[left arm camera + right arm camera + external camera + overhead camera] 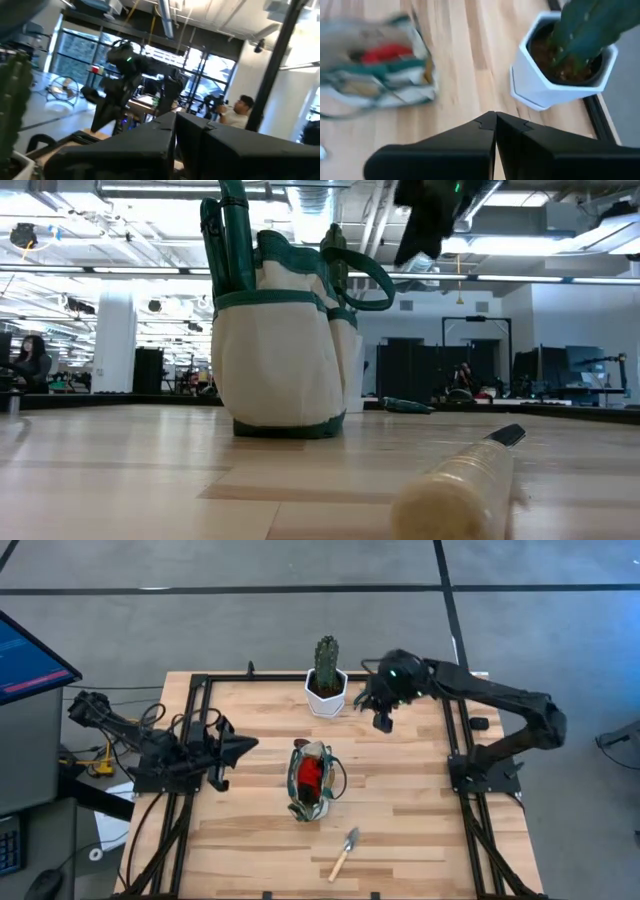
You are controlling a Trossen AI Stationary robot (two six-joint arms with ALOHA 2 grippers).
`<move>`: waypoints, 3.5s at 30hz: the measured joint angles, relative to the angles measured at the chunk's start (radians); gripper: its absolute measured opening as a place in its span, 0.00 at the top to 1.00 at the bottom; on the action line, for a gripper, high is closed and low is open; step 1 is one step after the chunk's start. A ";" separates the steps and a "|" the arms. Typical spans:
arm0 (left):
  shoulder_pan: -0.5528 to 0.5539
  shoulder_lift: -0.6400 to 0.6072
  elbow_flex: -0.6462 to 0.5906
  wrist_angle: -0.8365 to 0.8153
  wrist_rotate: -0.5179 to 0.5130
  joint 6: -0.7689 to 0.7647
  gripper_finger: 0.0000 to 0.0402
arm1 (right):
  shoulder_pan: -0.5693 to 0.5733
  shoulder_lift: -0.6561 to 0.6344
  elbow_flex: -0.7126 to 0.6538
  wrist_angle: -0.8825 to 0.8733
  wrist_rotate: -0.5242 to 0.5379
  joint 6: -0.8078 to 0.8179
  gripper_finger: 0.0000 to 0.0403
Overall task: Pick & Place Garden tools in Gardening bag
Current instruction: Put the green shear scissors into the gardening bag
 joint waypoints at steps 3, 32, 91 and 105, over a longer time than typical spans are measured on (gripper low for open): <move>0.030 -0.009 0.000 0.001 0.000 0.003 1.00 | -0.090 0.066 0.010 -0.018 -0.054 -0.130 1.00; 0.112 -0.017 0.000 -0.003 0.000 0.004 1.00 | -0.277 0.462 0.013 0.020 0.191 -0.505 1.00; 0.112 -0.017 -0.001 -0.002 -0.129 0.003 1.00 | -0.522 0.674 0.129 0.097 -0.079 0.128 1.00; 0.112 -0.017 0.000 -0.002 -0.123 -0.004 1.00 | -0.475 0.674 0.130 0.098 -0.003 0.126 1.00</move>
